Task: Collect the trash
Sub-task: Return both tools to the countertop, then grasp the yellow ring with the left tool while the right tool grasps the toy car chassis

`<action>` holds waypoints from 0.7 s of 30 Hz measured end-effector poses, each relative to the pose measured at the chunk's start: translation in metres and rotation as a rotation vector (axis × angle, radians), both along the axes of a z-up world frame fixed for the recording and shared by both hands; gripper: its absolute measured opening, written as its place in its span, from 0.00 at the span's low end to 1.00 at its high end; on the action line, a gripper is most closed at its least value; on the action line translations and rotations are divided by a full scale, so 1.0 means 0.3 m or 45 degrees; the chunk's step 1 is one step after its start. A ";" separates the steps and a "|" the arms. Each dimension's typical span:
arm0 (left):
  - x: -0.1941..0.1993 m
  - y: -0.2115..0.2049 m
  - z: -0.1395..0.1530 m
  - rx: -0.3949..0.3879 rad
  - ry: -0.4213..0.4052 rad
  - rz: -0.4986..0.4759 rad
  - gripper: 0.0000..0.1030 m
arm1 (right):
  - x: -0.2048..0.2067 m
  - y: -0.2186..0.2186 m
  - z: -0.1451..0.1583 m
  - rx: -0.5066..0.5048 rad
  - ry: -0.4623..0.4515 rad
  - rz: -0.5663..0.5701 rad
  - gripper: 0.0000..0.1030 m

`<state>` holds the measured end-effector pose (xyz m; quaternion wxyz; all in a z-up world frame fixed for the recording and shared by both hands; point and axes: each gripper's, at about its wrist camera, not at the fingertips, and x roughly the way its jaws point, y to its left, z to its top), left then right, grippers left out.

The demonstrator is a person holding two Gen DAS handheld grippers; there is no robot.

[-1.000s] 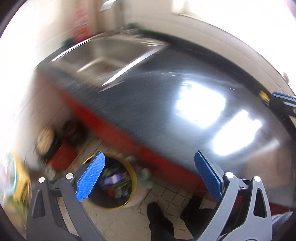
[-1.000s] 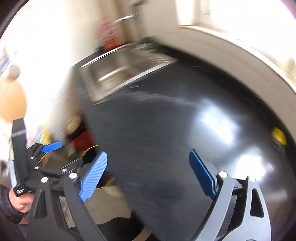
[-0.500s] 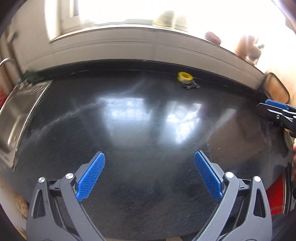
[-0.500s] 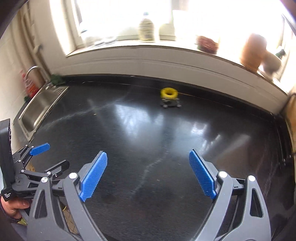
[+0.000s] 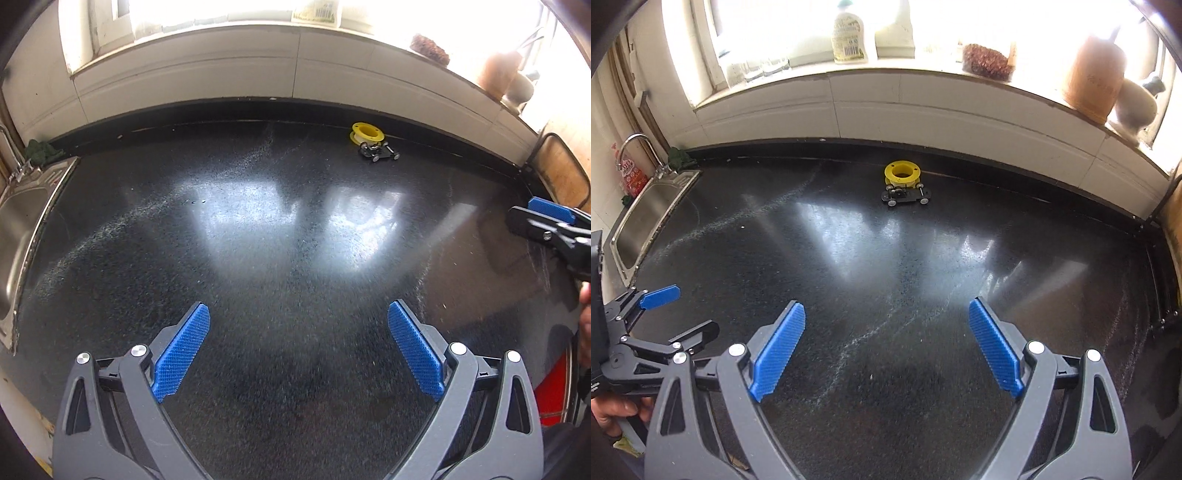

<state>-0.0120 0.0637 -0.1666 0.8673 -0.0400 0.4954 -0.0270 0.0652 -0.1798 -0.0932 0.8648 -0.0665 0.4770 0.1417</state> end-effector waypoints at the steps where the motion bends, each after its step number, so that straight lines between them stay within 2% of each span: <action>1: 0.016 0.002 -0.012 0.000 0.004 0.002 0.92 | 0.018 0.005 -0.017 -0.003 0.010 -0.001 0.84; 13: 0.285 0.024 -0.195 0.025 0.077 -0.014 0.92 | 0.398 0.078 -0.329 -0.064 0.155 -0.011 0.85; 17: 0.398 0.032 -0.235 0.025 0.097 -0.018 0.92 | 0.508 0.119 -0.381 -0.082 0.162 0.002 0.85; 21: 0.499 0.035 -0.256 0.033 0.105 -0.026 0.92 | 0.611 0.161 -0.394 -0.089 0.103 0.011 0.86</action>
